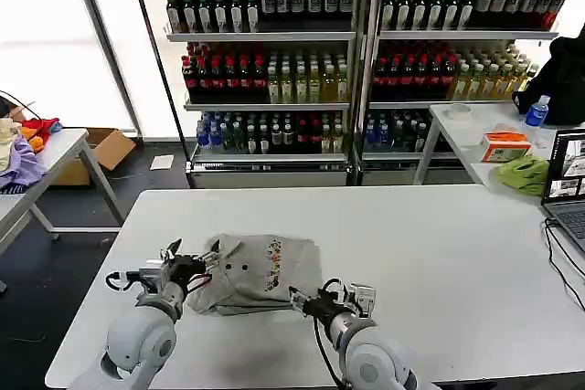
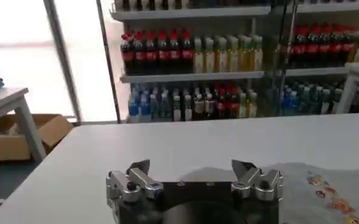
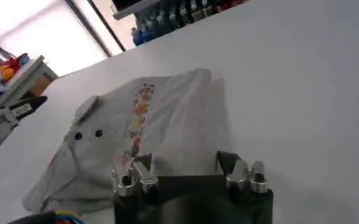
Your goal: Fold and organize the clothes.
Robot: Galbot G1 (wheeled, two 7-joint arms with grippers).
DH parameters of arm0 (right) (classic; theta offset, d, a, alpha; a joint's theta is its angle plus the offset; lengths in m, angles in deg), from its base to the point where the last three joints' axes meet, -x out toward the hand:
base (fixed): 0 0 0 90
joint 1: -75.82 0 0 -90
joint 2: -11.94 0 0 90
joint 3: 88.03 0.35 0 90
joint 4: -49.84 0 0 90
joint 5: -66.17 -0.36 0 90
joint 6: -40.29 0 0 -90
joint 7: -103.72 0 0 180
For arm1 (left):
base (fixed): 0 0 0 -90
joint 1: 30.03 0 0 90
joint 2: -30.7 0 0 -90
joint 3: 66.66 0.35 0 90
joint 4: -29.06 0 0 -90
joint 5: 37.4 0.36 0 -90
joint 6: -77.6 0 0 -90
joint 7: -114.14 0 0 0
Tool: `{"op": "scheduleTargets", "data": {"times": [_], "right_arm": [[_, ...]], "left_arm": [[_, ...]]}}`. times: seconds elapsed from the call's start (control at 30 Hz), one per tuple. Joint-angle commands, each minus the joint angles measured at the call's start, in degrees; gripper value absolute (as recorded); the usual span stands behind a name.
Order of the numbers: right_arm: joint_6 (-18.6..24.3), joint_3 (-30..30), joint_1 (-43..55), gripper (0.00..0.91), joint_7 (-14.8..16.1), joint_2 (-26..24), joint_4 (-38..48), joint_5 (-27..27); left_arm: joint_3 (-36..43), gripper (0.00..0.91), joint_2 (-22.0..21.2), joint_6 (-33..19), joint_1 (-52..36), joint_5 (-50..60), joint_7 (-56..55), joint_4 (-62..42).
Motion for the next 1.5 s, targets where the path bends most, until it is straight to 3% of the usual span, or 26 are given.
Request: {"op": "scheduleTargets", "data": {"times": [0.03,0.4,0.7,1.13,1.37,1.4,1.43,1.5], "right_arm": [[-0.1,0.1,-1.0,0.01,-0.9,0.2,1.0,-1.4],[0.0,4.5,-1.5,0.0,-1.2,0.7,0.4,-0.1],[0.0,6.8,-3.2,0.0,0.5,0.2,-0.2,3.1],[0.4,23.2,-14.3,0.0,4.8,-6.2,-4.3,1.7],[0.7,27.7,-15.2,0.0,5.6,-6.6,-2.2,4.5],[0.3,28.2,-15.0,0.181,5.6,-6.5,-1.8,5.1],[0.1,28.5,-14.9,0.907,5.7,-6.4,-1.6,5.9],[0.1,28.8,-15.1,0.907,6.3,-6.4,-1.6,7.6]], "left_arm": [[-0.5,0.907,0.0,0.2,0.7,0.0,-0.3,-0.2],[-0.3,0.907,-0.8,0.2,1.2,0.1,-0.9,-0.7],[0.1,0.907,-1.4,0.2,1.3,0.2,-1.0,-0.6],[1.1,0.907,-2.8,0.1,1.2,3.0,-0.4,0.1],[1.2,0.907,-3.1,-1.4,0.0,5.0,0.3,-0.7],[1.2,0.907,-3.2,-1.3,0.2,5.0,0.3,-0.5],[1.1,0.907,-3.1,-1.3,0.3,5.0,0.4,-0.4],[0.8,0.907,-3.0,-1.5,0.5,5.0,0.3,-0.2]]}}
